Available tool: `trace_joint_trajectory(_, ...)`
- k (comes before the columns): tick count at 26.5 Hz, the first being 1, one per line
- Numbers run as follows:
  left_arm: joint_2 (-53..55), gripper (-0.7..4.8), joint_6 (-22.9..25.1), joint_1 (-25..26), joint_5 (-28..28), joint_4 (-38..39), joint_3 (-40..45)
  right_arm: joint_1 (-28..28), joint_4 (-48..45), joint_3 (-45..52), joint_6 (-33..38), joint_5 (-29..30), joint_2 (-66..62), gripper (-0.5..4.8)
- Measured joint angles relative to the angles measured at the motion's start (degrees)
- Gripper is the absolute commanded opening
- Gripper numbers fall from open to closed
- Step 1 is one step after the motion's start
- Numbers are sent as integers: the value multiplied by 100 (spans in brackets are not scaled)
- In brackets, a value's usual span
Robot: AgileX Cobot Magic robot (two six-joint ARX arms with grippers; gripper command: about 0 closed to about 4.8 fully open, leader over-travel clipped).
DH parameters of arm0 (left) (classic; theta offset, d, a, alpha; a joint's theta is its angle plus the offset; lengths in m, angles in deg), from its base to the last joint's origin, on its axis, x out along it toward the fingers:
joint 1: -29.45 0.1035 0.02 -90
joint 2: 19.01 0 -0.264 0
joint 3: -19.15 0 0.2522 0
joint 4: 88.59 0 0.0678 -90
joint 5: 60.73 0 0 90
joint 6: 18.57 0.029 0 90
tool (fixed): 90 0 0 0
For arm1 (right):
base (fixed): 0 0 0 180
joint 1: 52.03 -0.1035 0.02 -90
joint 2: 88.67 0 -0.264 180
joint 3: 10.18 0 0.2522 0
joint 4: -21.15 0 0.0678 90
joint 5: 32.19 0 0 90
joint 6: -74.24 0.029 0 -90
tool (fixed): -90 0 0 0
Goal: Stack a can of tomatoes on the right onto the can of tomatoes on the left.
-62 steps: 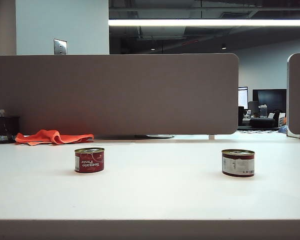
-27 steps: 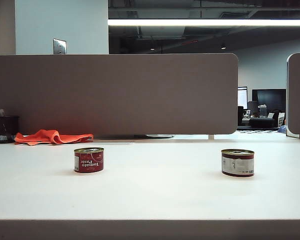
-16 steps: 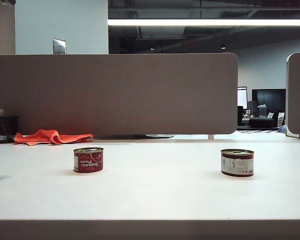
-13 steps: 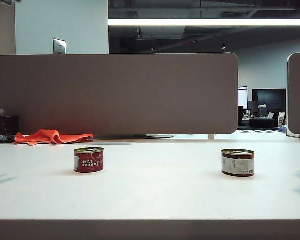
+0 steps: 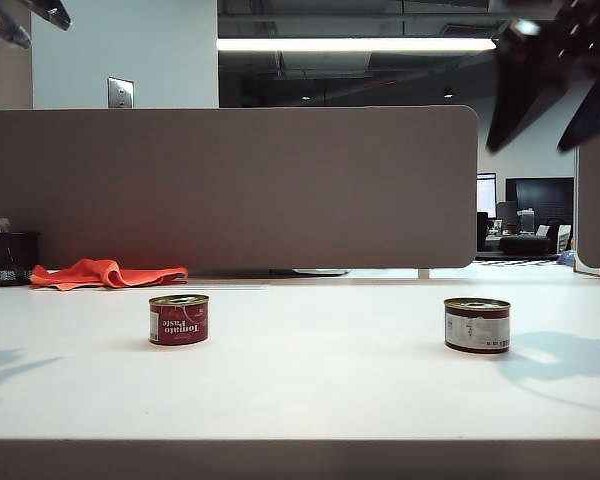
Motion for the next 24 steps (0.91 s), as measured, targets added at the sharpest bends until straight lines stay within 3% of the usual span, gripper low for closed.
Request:
trace_joint_trajectory(4, 11, 258, -13, -2, 46, 7, 0, -26, 92, -79, 557, 15, -686, 479)
trace_joint_trajectory(8, 11, 305, -13, -2, 52, 9, 0, -33, 256, -415, 922, 35, -1261, 479)
trace_joint_trajectory(11, 11, 306, -13, -2, 57, 9, 0, -28, 455, -826, 1207, 243, -1781, 479)
trace_joint_trajectory(24, 9, 306, -13, -31, 59, 31, 0, -249, 1014, -1635, 1261, 205, -3016, 479)
